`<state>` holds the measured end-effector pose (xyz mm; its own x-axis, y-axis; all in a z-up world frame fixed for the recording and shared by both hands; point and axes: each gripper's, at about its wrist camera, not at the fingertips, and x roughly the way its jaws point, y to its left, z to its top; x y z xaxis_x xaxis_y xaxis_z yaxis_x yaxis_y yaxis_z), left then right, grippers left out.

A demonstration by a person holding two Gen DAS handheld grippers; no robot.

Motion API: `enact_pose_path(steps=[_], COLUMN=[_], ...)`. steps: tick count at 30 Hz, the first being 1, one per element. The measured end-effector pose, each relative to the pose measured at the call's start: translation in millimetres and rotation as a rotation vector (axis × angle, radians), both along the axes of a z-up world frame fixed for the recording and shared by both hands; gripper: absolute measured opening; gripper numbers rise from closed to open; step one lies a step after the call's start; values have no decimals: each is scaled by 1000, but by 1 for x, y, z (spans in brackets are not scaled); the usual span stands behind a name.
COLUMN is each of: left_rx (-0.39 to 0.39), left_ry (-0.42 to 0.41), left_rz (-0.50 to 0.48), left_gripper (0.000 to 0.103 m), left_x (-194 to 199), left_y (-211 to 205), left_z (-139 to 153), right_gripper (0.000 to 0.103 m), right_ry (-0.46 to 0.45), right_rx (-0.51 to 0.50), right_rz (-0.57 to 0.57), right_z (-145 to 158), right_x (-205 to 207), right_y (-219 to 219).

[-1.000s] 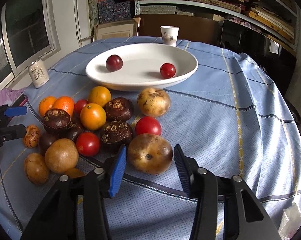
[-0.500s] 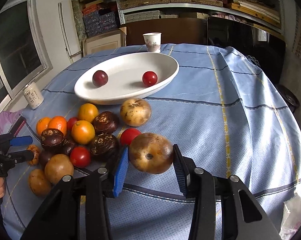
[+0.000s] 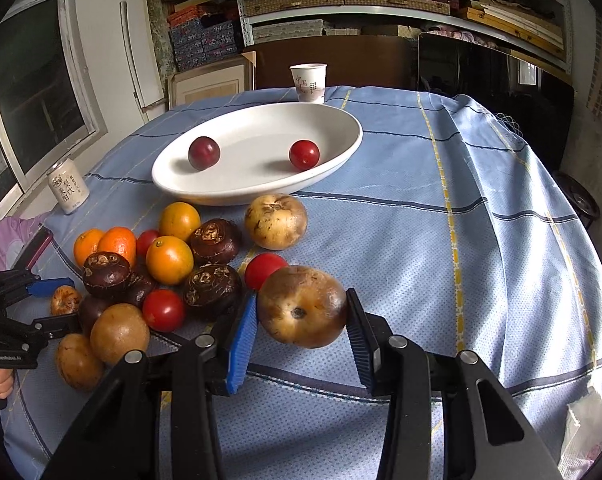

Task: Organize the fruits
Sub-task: 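Grasp a brown potato-like fruit with the right tool while the left grasps a red-orange apple, then carry the apple and brown fruit over the white plate and release both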

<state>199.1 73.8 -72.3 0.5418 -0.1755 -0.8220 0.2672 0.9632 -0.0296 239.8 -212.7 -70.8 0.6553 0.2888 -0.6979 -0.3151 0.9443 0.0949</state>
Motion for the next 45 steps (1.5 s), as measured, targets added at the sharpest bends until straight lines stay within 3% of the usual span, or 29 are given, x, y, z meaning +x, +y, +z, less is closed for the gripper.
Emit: enact_pose_path(steps=[6, 24, 28, 33, 36, 40, 45], left_rx=[-30, -119, -67, -23, -38, -55, -78], left_ry=[-1, 11, -16, -83, -79, -26, 69], left_rz=[-43, -18, -48, -72, -22, 51, 106], left_gripper=[39, 39, 39, 39, 39, 39, 39], left_x=[-3, -1, 7, 59, 116, 197, 264], left_y=[-2, 10, 7, 0, -4, -5, -3], left_z=[2, 12, 35, 81, 96, 90, 64], right_gripper=[44, 44, 44, 44, 44, 44, 44], right_ry=[0, -27, -20, -77, -50, 16, 94], right_rx=[0, 36, 54, 79, 86, 59, 30], right_rz=[-2, 4, 66, 119, 120, 100, 67], right_z=[0, 8, 26, 64, 64, 47, 27], right_x=[0, -6, -1, 34, 70, 110, 137], right_y=[-1, -3, 5, 30, 50, 73, 86])
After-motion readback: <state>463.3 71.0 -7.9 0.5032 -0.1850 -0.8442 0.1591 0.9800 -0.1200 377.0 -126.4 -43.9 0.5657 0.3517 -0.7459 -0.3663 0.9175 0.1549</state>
